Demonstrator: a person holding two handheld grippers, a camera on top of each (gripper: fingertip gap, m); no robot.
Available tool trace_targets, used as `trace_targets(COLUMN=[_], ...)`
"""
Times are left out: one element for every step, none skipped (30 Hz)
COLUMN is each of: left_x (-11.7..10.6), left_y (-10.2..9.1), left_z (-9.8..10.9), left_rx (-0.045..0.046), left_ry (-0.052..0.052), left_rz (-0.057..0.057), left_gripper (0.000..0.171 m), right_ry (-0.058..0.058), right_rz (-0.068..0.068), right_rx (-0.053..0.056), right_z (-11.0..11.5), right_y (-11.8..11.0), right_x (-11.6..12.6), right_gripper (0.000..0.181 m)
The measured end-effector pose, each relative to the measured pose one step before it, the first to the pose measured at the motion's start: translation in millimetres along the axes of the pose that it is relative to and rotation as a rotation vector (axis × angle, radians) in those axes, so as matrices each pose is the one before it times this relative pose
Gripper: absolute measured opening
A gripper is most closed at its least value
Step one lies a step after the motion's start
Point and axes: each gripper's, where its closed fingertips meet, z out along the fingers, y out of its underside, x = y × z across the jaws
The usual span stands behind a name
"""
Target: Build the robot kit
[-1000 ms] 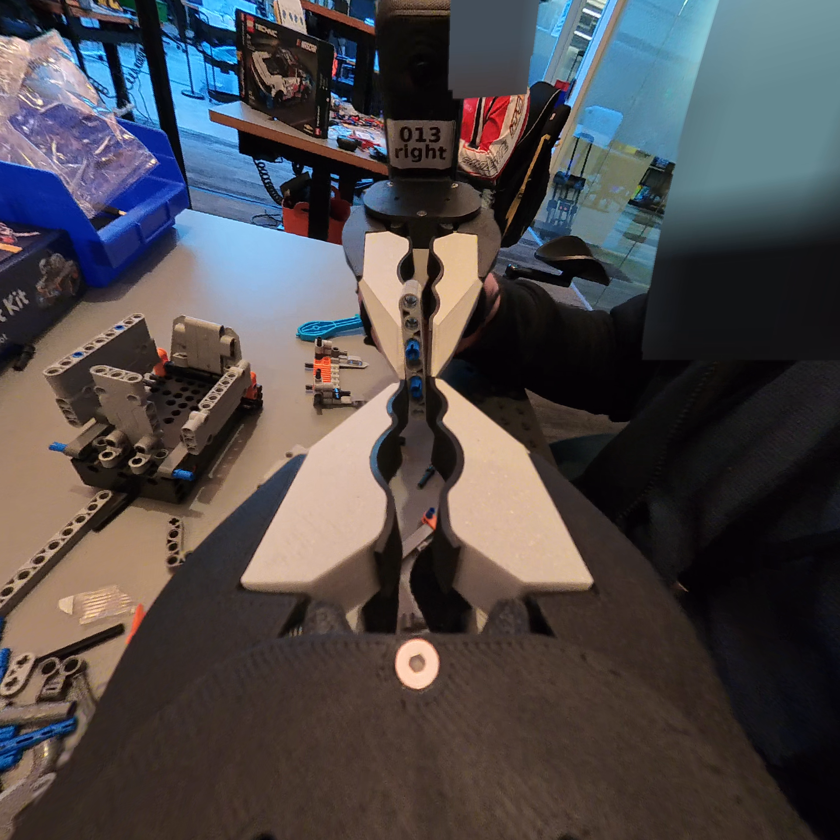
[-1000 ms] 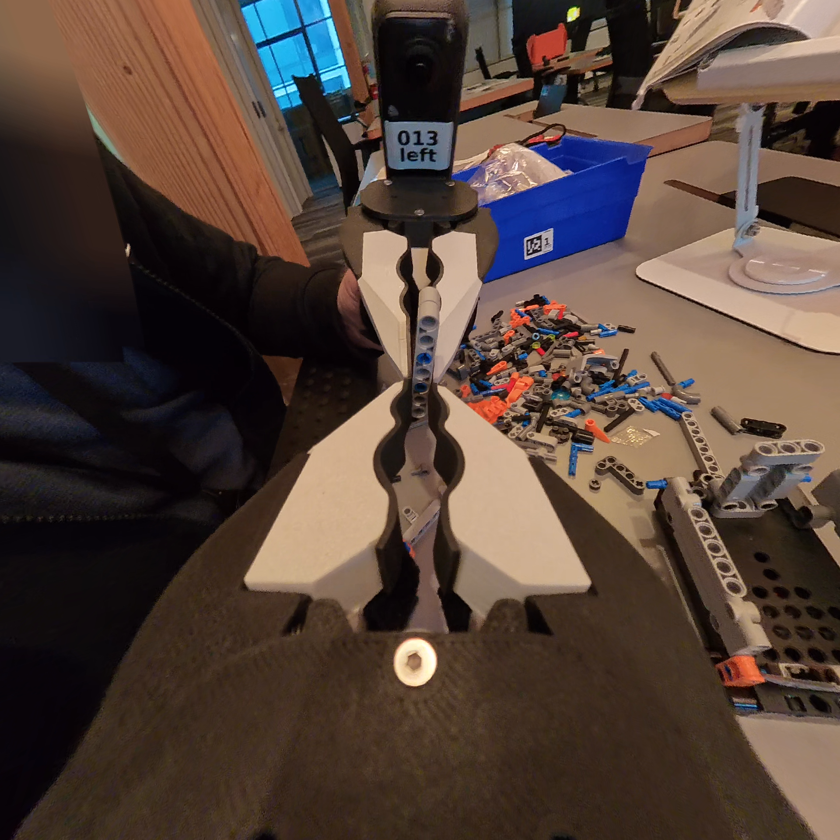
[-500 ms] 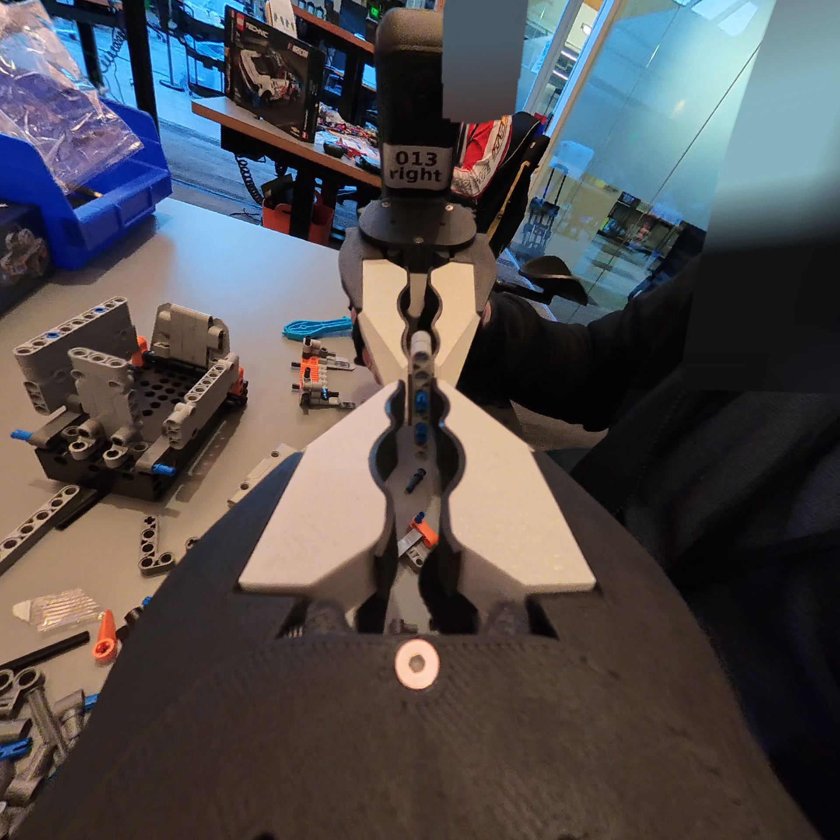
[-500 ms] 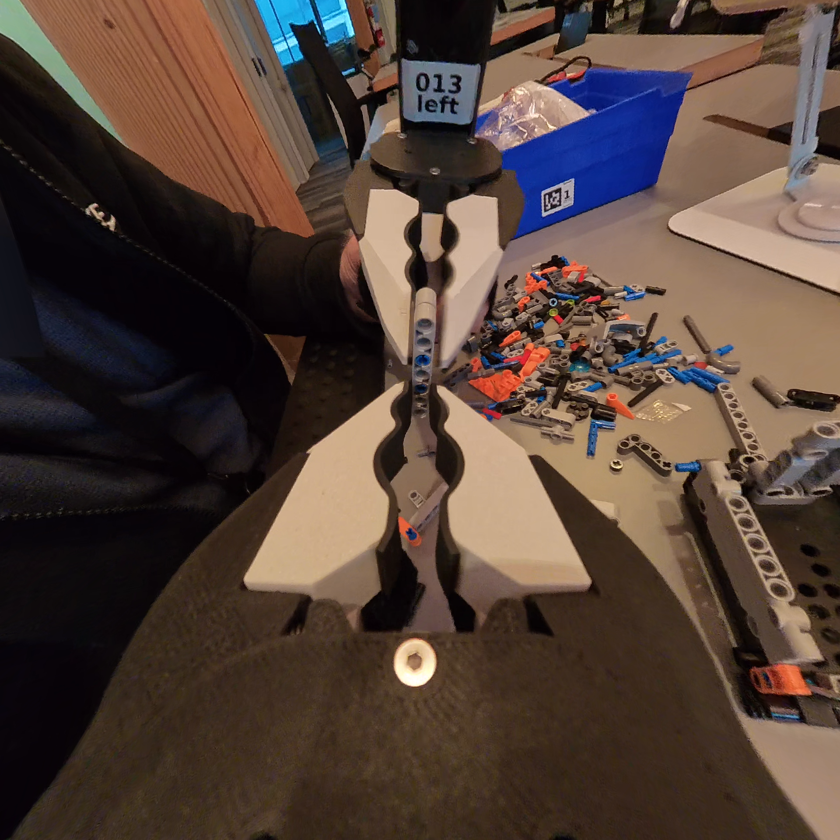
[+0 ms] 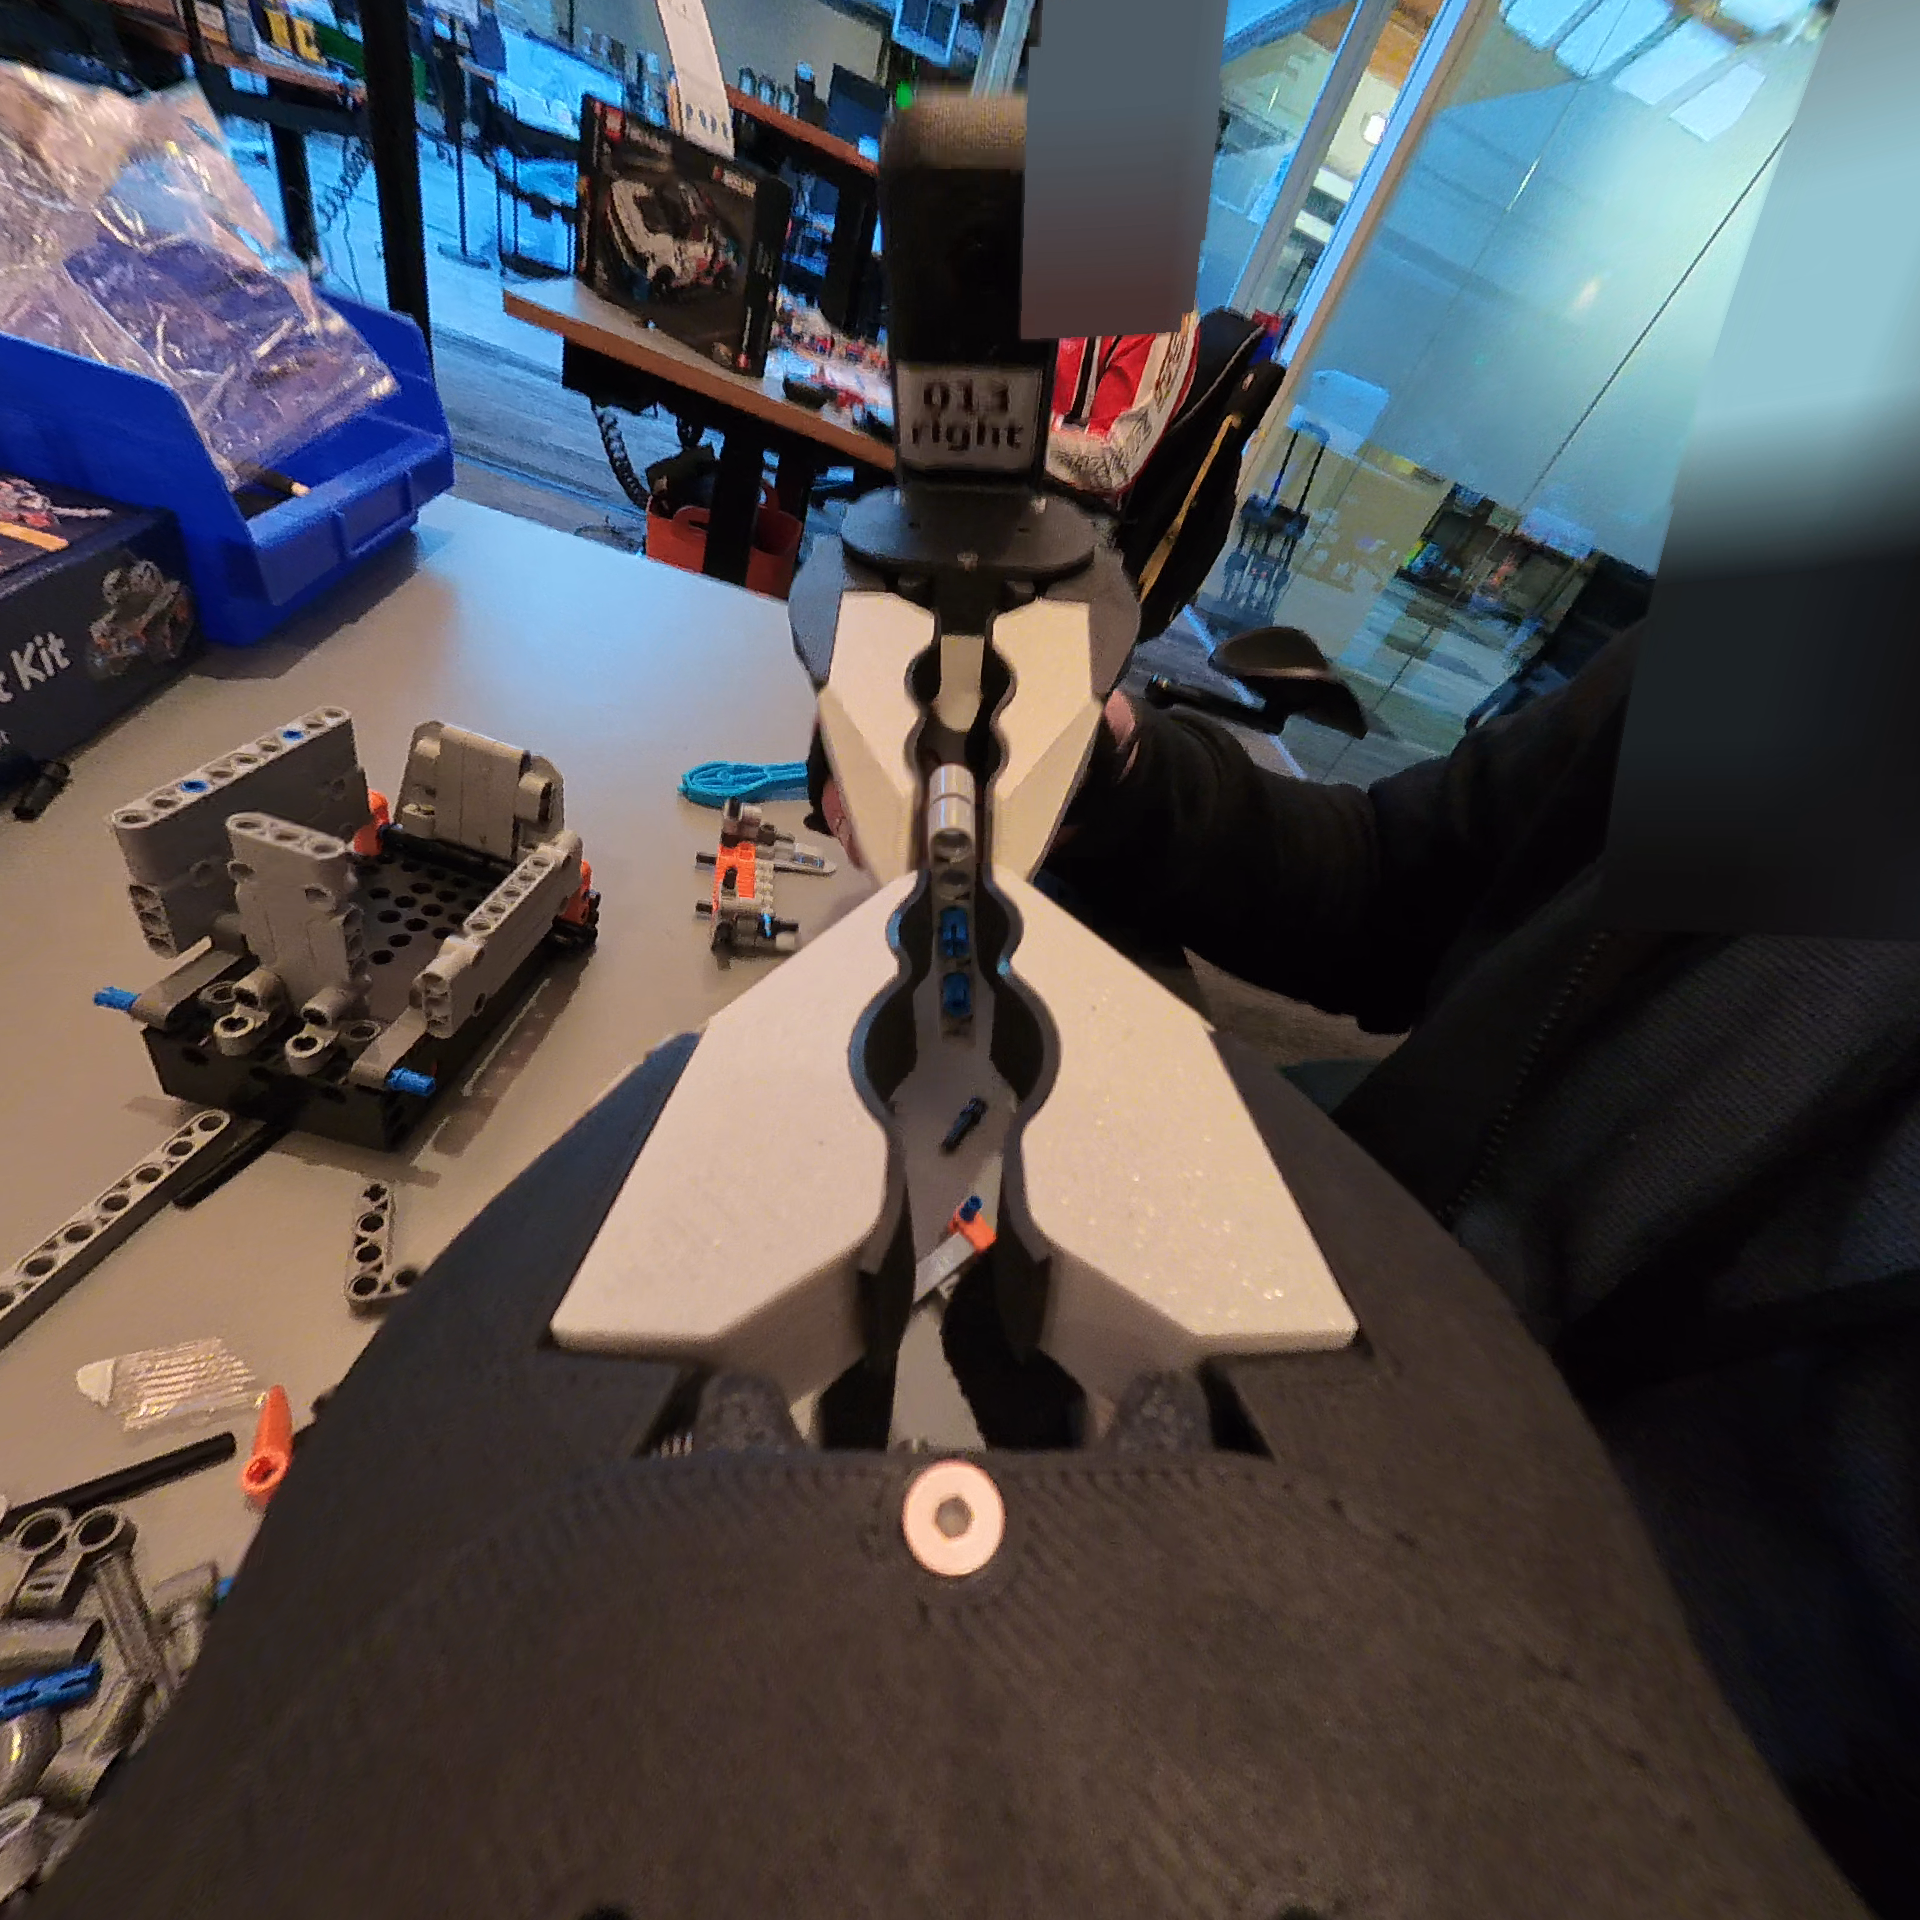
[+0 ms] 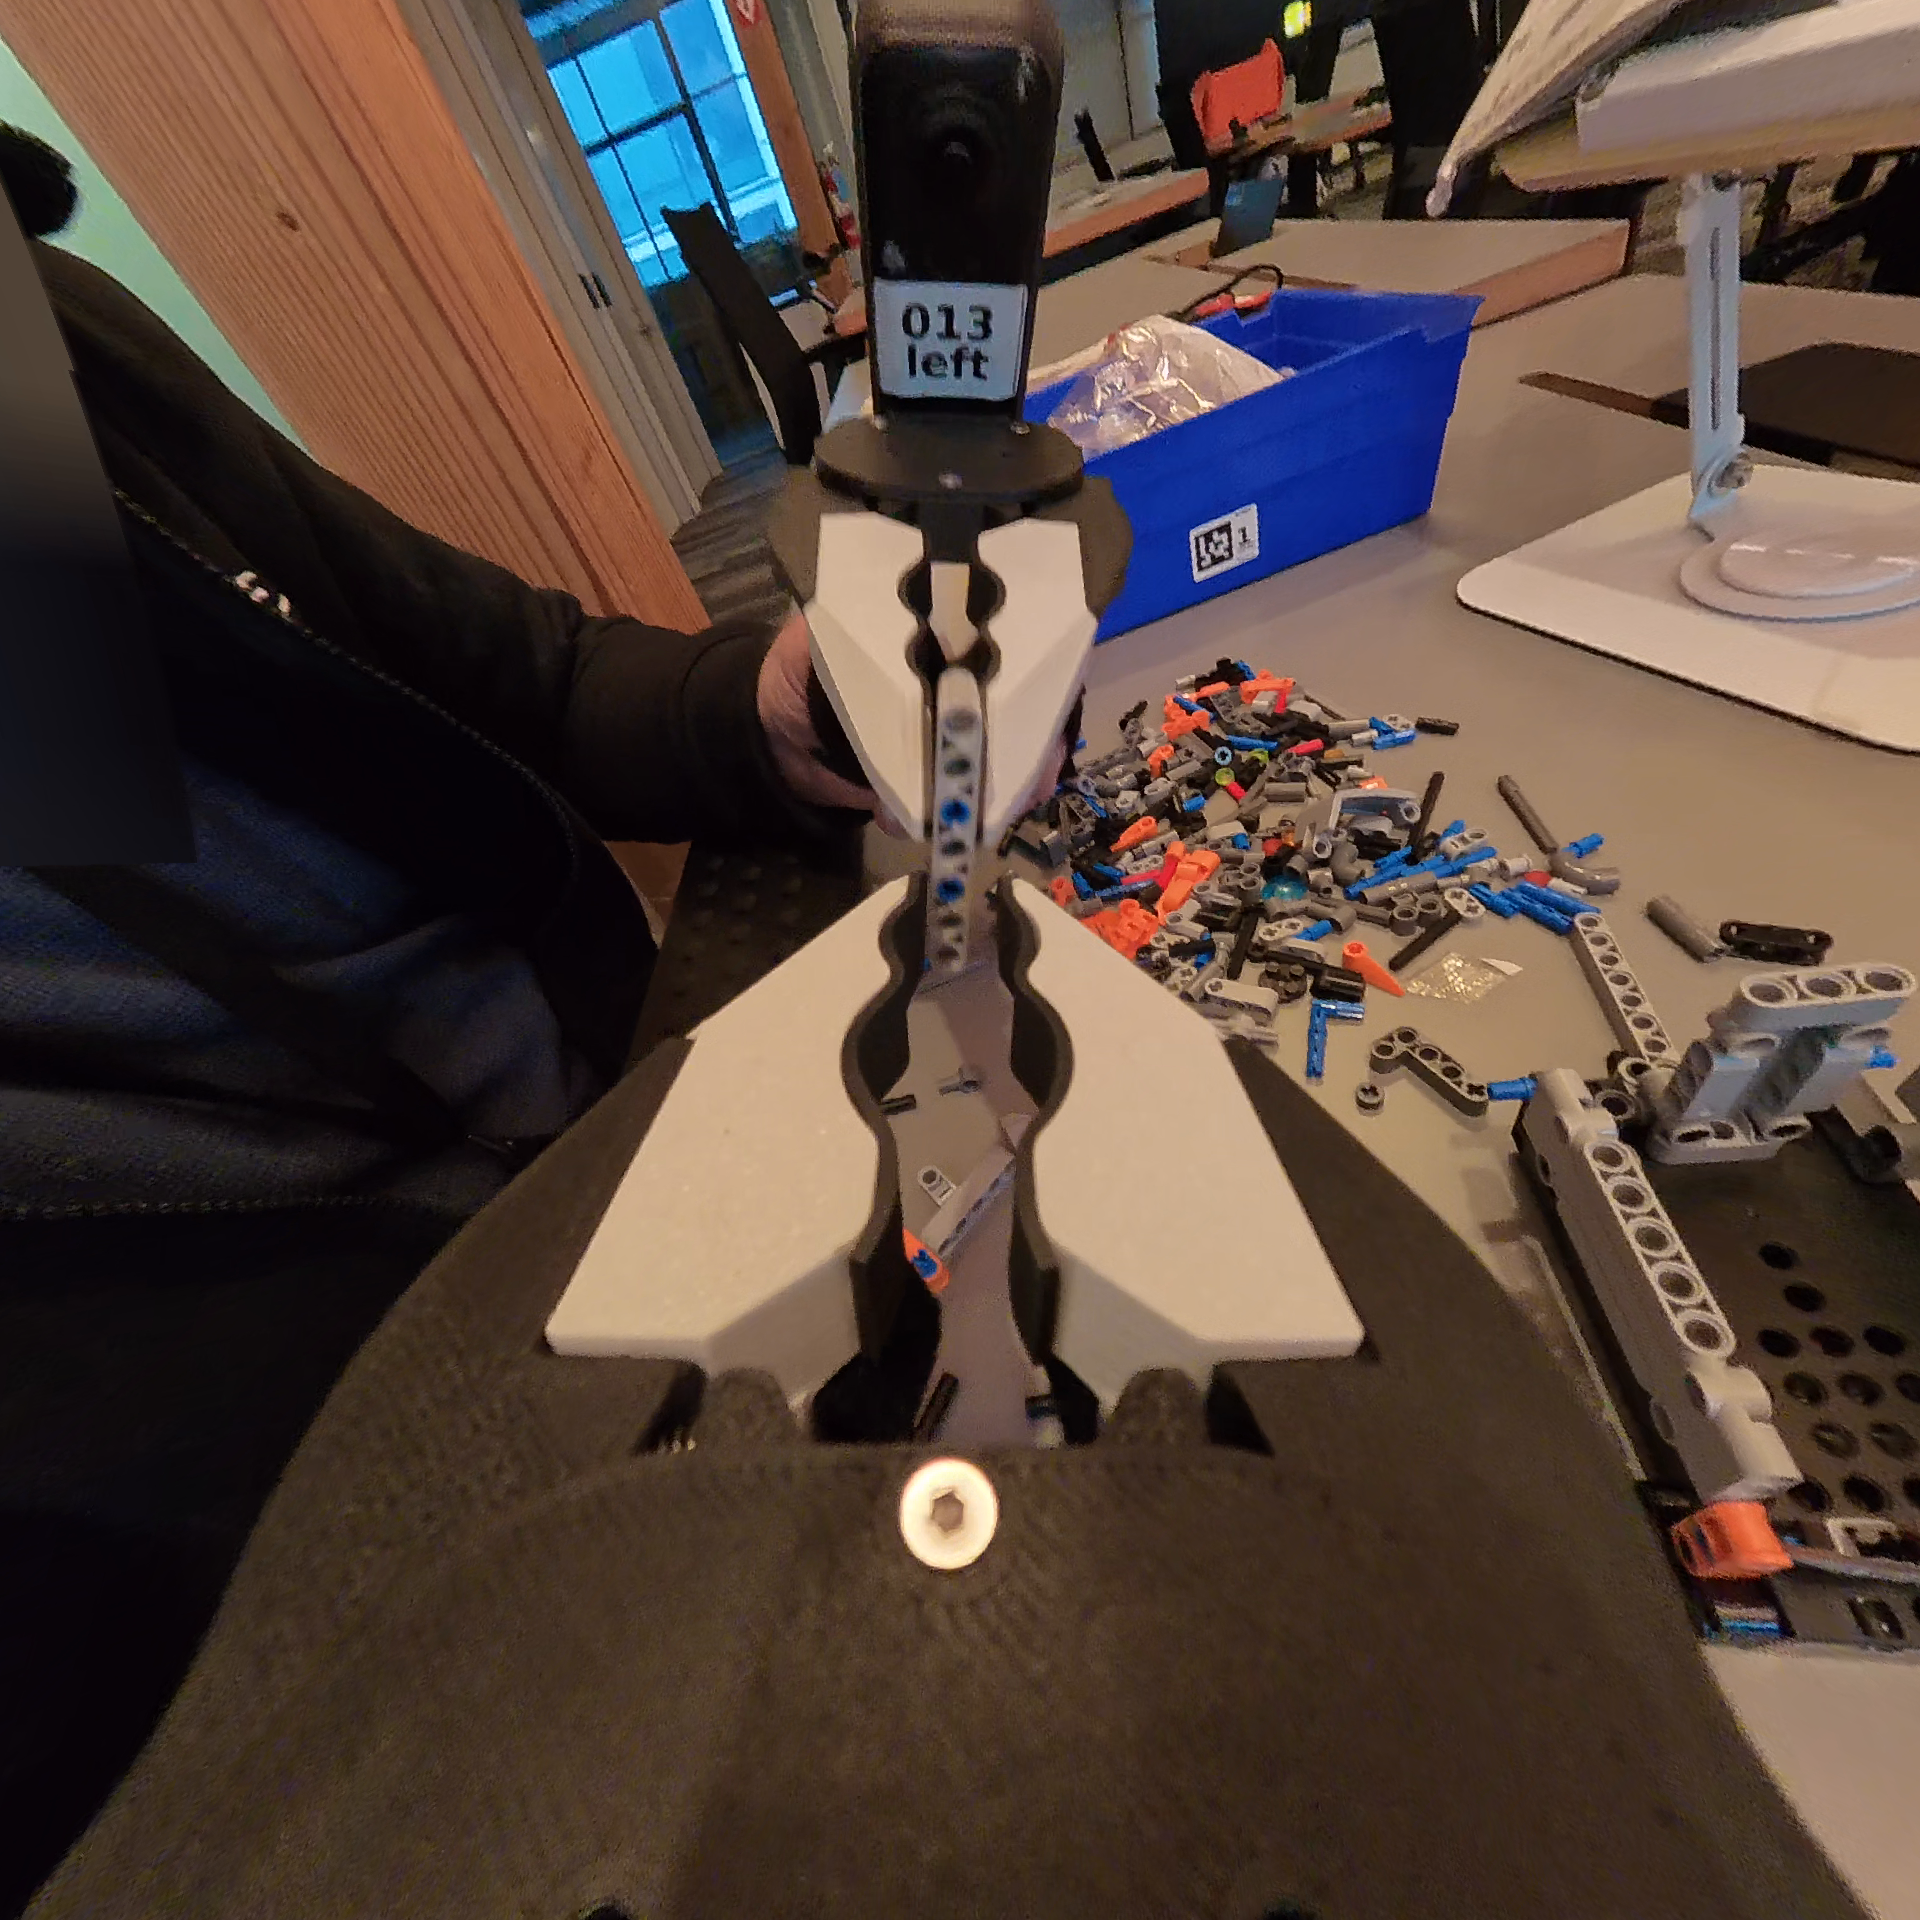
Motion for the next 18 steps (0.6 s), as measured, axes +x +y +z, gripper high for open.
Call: trace_targets(left_x=[0.32,-1.12,-0.19,0.26,-1.02,-0.7,-0.47,-0.66,-0.53,0.26,0.63,-0.01,-0.1,0.11,-0.11,-0.01,0.57,0.51], left_y=[-2.18,1.0,1.89,0.42,-0.74,0.55,0.1,-0.71,-2.02,-1.39,-0.11,0.52,-0.17,-0.85,0.09,1.22,0.89,-0.15], left_z=[-0.93,0.69,1.79,1.24,-0.45,-0.2,-0.46,-1.36,-2.19,-1.37,0.04,-0.02,-0.22,-0.35,-0.14,0.38,0.55,0.31], left_rx=[0.01001,-0.0071,-0.00686,0.00353,0.00538,-0.00486,0.00083,0.00556,0.00981,0.00347,-0.00354,-0.00371,-0.00246,0.00092,-0.00481,-0.00647,-0.00231,0.00304], left_ry=[0.0062,-0.0065,-0.002,0.0029,-0.0013,0.0004,-0.0004,-0.0019,-0.0025,0.0011,0.0021,-0.0039,-0.0062,-0.0061,-0.0045,0.0003,0.0069,0.0048], left_rz=[-0.0067,0.0051,0.0014,-0.007,-0.005,-0.0021,-0.0009,-0.0012,0.0005,0.0015,0.0022,0.0067,0.007,0.0073,0.0051,0.001,-0.0064,-0.0035], left_gripper=[0.005,0.005,0.005,0.005,0.005,0.005,0.006,0.005,0.005,0.005,0.005,0.005,0.005,0.005,0.005,0.005,0.005,0.005], right_ry=[0.0034,-0.0026,0.0054,0.0071,0.0006,0.0007,0.0005,0.001,-0.0001,-0.0029,-0.0019,-0.0021,-0.0045,-0.0041,-0.0026,-0.0004,0.0016,0.0089], right_rz=[0.0008,-0.0001,-0.0077,-0.006,0.008,0.0071,0.0017,0.0012,0.0034,0.0023,-0.0007,0.0037,0.0075,0.0075,0.0058,-0.0017,-0.0094,-0.0091], right_rx=[0.004,0.0061,0.0004,0.0017,0.004,0.0002,0.0003,0.0026,0.0129,0.0094,-0.0018,0.0038,0.008,0.0118,0.0129,0.0109,0.0017,-0.0075], right_z=[0.57,0.86,0.86,0.13,0.05,0.21,-0.41,-1.11,-1.52,-0.56,0.36,-0.08,0.07,0.27,0.01,-0.41,-0.25,0.15], right_y=[-0.34,-1.62,-0.96,-0.38,-0.12,0.5,0.19,-0.31,-1.68,-1.07,0.54,-0.2,-0.61,-1.52,-2.4,-2.37,-0.85,0.82], right_x=[0.22,-0.9,-0.05,0.43,0.33,0.52,0.47,0.55,0.28,-0.41,-0.36,0.22,0.08,0.0,-0.27,-0.54,-0.67,0.46], right_gripper=[0.012,0.012,0.008,0.007,0.005,0.005,0.005,0.005,0.005,0.005,0.005,0.005,0.005,0.005,0.01,0.012,0.009,0.005])
